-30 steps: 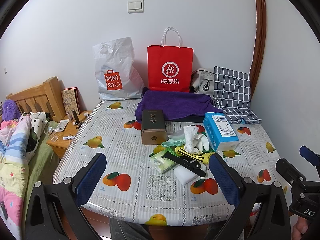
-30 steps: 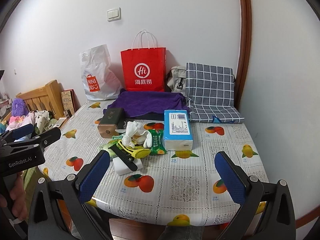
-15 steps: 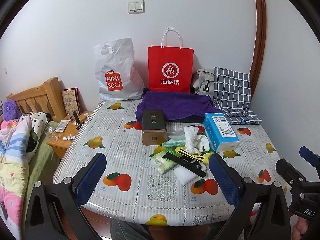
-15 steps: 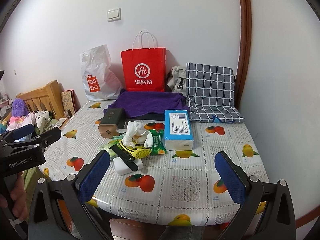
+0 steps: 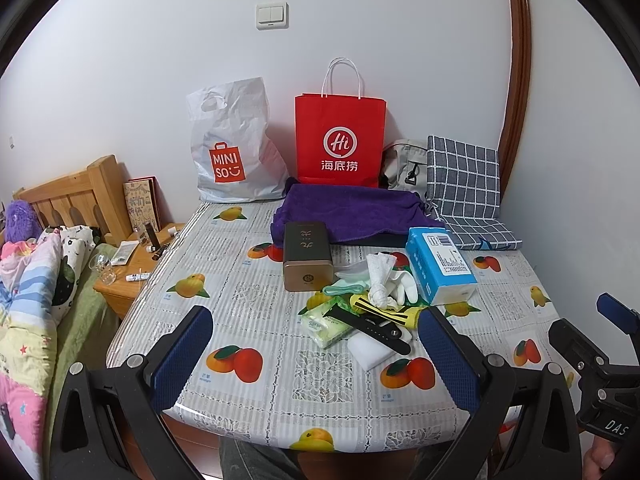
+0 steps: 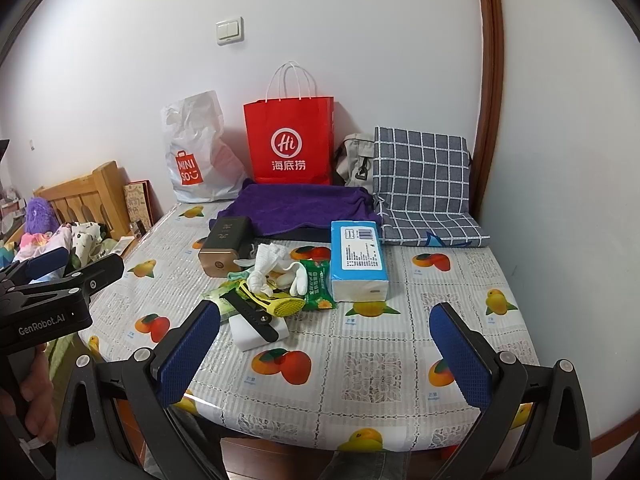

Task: Organize soft objects

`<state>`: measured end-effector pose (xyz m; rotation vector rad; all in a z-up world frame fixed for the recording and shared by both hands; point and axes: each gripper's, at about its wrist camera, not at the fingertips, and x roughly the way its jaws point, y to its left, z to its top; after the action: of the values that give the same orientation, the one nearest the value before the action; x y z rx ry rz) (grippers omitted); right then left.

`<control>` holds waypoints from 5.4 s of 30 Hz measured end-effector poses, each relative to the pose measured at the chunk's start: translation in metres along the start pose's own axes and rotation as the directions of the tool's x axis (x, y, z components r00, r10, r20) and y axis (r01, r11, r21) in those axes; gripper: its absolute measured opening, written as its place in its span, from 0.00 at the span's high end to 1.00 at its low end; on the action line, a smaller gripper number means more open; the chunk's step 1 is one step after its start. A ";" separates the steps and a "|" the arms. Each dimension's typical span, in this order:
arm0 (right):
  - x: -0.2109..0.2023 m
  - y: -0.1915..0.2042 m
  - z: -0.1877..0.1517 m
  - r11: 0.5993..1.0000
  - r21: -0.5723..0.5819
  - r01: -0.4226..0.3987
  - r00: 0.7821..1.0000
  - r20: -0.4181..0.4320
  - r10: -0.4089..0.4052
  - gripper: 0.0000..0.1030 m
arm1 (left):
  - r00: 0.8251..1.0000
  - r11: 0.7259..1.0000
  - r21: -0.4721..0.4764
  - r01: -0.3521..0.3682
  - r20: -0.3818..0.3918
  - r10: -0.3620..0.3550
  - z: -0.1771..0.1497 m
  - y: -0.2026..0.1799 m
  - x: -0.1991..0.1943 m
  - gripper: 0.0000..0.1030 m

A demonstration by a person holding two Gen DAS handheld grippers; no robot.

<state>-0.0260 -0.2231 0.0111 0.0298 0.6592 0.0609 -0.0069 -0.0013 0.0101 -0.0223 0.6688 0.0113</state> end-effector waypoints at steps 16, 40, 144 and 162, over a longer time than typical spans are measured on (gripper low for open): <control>0.013 0.002 -0.006 1.000 -0.006 -0.025 1.000 -0.006 0.025 0.00 | 1.000 1.000 -0.012 -0.003 -0.026 0.003 0.000 0.009 0.015 0.00; 0.137 0.019 -0.033 0.992 -0.017 -0.124 0.981 -0.149 0.121 0.18 | 0.961 0.998 -0.057 -0.030 -0.276 0.013 -0.046 0.051 0.158 0.02; 0.220 -0.051 0.086 0.991 0.007 -0.135 0.983 -0.125 0.135 0.79 | 0.983 1.000 -0.001 0.009 -0.181 -0.009 0.102 0.021 0.223 0.36; 0.304 -0.046 0.136 0.987 -0.025 -0.161 0.976 -0.155 0.155 0.79 | 0.975 0.999 0.041 -0.025 -0.221 0.033 0.141 0.004 0.301 0.36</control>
<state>0.2998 -0.2497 -0.0693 0.0423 0.8079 0.2308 0.3169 0.0070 -0.0663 0.0230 0.8923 0.0245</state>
